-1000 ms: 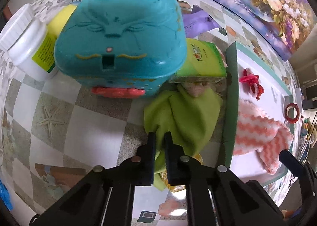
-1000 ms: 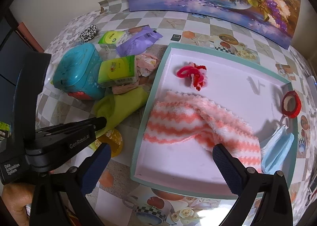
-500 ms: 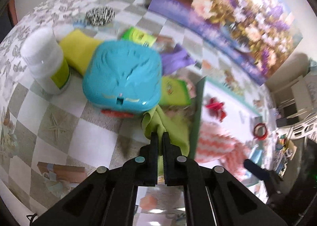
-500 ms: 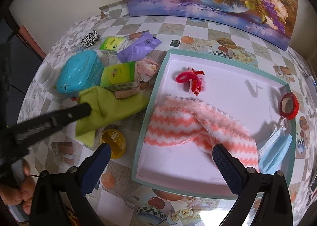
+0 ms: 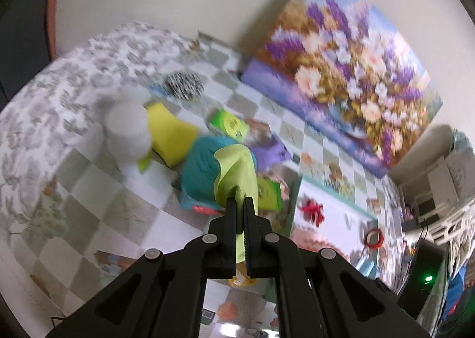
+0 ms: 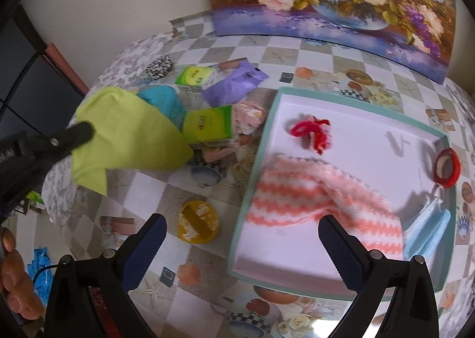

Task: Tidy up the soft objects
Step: 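Lift the green cloth with the left gripper while the right gripper grasps the yellow round tin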

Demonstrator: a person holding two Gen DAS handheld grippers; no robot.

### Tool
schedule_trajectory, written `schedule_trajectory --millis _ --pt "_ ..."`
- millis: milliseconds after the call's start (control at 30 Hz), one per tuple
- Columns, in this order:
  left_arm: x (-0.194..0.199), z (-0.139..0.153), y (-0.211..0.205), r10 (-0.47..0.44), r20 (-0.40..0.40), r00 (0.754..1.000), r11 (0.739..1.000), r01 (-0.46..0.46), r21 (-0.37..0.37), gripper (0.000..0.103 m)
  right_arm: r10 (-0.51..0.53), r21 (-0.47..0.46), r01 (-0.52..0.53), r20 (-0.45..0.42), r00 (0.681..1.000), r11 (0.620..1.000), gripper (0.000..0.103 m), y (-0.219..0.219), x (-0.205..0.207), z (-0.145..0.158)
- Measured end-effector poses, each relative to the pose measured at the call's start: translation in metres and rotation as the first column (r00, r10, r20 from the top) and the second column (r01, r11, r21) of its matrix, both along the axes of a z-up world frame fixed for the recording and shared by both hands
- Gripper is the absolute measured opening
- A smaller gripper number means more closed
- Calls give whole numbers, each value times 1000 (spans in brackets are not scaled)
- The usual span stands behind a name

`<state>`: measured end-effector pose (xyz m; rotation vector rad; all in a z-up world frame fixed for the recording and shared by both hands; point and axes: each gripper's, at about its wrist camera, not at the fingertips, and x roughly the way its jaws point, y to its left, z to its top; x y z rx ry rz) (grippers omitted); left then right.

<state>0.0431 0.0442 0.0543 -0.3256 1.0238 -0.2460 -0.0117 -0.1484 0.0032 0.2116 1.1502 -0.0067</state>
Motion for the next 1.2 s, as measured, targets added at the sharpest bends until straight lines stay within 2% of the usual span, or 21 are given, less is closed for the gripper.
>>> schedule_trajectory --millis 133,500,700,900,1033,1200 --pt "-7 14 16 51 44 998 999 -51 -3 4 46 24 -46 -8 999 999 103 15 3 -5" --pt "-17 21 63 198 81 977 980 -195 -36 4 159 30 -158 -46 986 987 90 50 12 -26" --pt "-15 15 88 290 61 955 956 -287 -56 4 183 25 -181 -70 981 983 83 61 18 -38" --pt "-15 10 110 369 47 928 929 -367 -57 4 179 15 -178 -86 980 984 80 64 24 -46" --pt "-12 1 113 381 19 924 924 -380 -51 4 174 2 -175 -105 979 985 80 66 28 -54" --pt "-10 -6 113 376 -5 926 925 -376 -49 4 159 -10 -161 -117 980 987 73 65 32 -60"
